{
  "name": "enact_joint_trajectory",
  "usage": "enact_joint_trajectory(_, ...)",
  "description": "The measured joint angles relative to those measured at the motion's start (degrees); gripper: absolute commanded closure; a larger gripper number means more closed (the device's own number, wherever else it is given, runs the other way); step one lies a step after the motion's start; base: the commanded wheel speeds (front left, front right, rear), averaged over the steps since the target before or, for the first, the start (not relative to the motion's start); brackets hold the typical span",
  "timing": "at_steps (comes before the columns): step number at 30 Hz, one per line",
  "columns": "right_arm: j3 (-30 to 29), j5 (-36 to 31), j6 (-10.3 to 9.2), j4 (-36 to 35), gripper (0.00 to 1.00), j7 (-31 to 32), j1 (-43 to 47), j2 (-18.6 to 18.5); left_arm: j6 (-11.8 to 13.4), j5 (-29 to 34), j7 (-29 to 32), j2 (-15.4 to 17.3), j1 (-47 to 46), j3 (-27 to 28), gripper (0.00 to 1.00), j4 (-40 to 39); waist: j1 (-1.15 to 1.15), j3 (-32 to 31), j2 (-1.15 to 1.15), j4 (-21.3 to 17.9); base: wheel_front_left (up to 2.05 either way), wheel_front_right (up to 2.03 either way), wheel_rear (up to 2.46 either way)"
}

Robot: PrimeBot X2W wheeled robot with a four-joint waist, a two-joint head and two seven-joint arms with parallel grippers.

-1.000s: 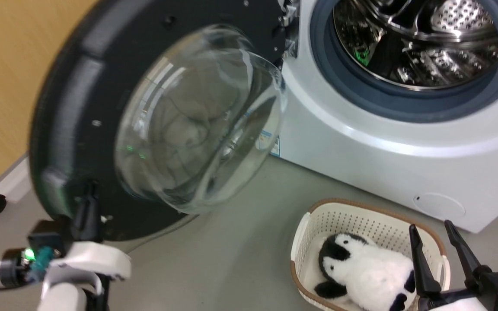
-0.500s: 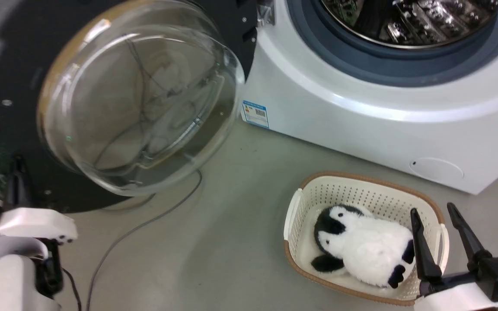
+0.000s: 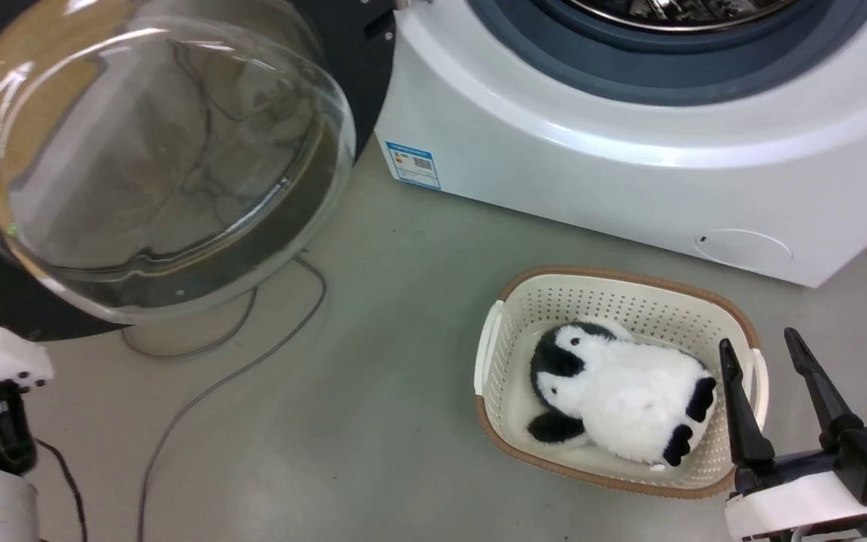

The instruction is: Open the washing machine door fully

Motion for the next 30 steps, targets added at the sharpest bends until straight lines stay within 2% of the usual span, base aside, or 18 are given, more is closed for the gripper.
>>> enact_joint_trajectory(9, -0.3, -0.1, 0.00, 0.1, 0.00, 0.0, -0.8, -0.2, -1.0, 0.8, 0.0, 0.9, -1.7, 2.6, 1.00, 3.6, 0.00, 0.8, 0.00, -1.3, 0.00, 0.00, 0.00)
enact_joint_trajectory(16, -0.4, 0.0, 0.00, 0.7, 0.00, 0.0, -0.9, -0.1, -2.0, 2.3, 0.0, 0.7, -1.8, 4.1, 1.00, 4.2, 0.00, -0.9, 0.00, -1.9, 0.00, 0.00, 0.00)
enact_joint_trajectory(23, -0.9, 0.0, 0.01, 0.6, 0.00, 0.0, -0.5, 0.3, -3.1, 4.1, 0.0, -1.2, 1.9, 6.6, 1.00, -1.9, 0.00, -4.1, 0.00, -2.9, 0.00, 0.00, 0.00)
enact_joint_trajectory(30, -1.6, 0.1, 0.01, -0.2, 0.00, 0.0, 1.2, 0.6, -4.4, 7.3, 0.0, -6.0, 7.4, 6.2, 1.00, -10.4, 0.00, -8.1, 0.00, -4.0, 0.00, 0.00, 0.00)
